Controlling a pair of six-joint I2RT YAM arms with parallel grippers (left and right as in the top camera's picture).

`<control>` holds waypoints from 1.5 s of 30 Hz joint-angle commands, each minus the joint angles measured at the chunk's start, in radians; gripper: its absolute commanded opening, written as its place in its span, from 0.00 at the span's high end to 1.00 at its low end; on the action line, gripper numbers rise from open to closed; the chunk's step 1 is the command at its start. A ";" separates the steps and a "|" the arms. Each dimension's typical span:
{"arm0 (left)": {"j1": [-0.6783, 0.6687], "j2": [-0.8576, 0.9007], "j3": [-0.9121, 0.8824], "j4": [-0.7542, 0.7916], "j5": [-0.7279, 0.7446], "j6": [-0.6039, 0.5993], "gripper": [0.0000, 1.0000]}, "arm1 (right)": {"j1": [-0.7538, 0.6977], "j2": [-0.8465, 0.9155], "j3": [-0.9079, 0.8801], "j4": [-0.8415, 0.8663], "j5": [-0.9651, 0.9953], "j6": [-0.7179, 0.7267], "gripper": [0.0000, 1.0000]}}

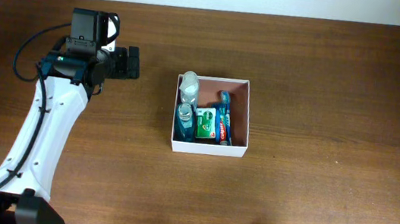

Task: Pack container

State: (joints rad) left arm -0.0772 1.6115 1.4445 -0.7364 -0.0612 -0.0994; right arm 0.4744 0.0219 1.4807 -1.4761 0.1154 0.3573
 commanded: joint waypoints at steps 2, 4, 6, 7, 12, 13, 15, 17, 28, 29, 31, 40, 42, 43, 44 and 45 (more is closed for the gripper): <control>0.000 -0.028 0.016 0.002 -0.007 -0.013 0.01 | -0.003 -0.006 -0.145 0.140 -0.040 -0.021 0.02; 0.000 -0.028 0.016 0.002 -0.007 -0.013 0.01 | -0.003 -0.006 -0.217 0.234 -0.095 -0.046 0.02; 0.000 -0.028 0.016 0.002 -0.007 -0.013 0.01 | -0.003 -0.006 -0.294 0.333 -0.160 -0.059 0.02; 0.000 -0.028 0.016 0.002 -0.007 -0.013 0.01 | -0.003 -0.006 -0.335 0.383 -0.186 -0.059 0.02; 0.000 -0.028 0.016 0.002 -0.007 -0.013 0.00 | -0.003 -0.006 -0.517 0.580 -0.266 -0.058 0.02; 0.000 -0.028 0.016 0.002 -0.007 -0.013 0.00 | -0.003 -0.006 -0.554 0.617 -0.276 -0.058 0.01; 0.000 -0.028 0.016 0.002 -0.007 -0.013 0.01 | -0.003 -0.006 -0.637 0.705 -0.299 -0.058 0.02; 0.000 -0.028 0.016 0.002 -0.007 -0.013 0.01 | -0.003 -0.006 -0.693 0.766 -0.315 -0.057 0.02; 0.000 -0.028 0.016 0.002 -0.007 -0.013 0.01 | -0.003 -0.006 -0.937 1.098 -0.395 -0.024 0.02; 0.000 -0.028 0.016 0.002 -0.007 -0.013 0.01 | -0.003 -0.006 -0.959 1.109 -0.395 -0.024 0.02; 0.000 -0.028 0.016 0.002 -0.007 -0.013 0.01 | -0.003 -0.006 -0.993 1.128 -0.395 -0.024 0.02; 0.000 -0.028 0.016 0.002 -0.007 -0.013 0.01 | -0.003 -0.006 -1.107 1.203 -0.388 -0.008 0.02; 0.000 -0.028 0.016 0.002 -0.007 -0.013 0.00 | -0.003 -0.006 -1.124 1.221 -0.371 0.013 0.02; 0.000 -0.028 0.016 0.002 -0.007 -0.013 0.01 | -0.003 -0.006 -1.133 1.227 -0.361 0.019 0.01; 0.000 -0.028 0.016 0.002 -0.007 -0.013 0.01 | -0.003 -0.006 -1.142 1.230 -0.346 0.019 0.02; 0.000 -0.028 0.016 0.002 -0.007 -0.013 0.01 | -0.003 -0.006 -1.152 1.230 -0.332 0.019 0.02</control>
State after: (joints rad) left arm -0.0772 1.6115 1.4445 -0.7368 -0.0608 -0.0994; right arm 0.4744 0.0216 0.3576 -0.2546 -0.2565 0.3565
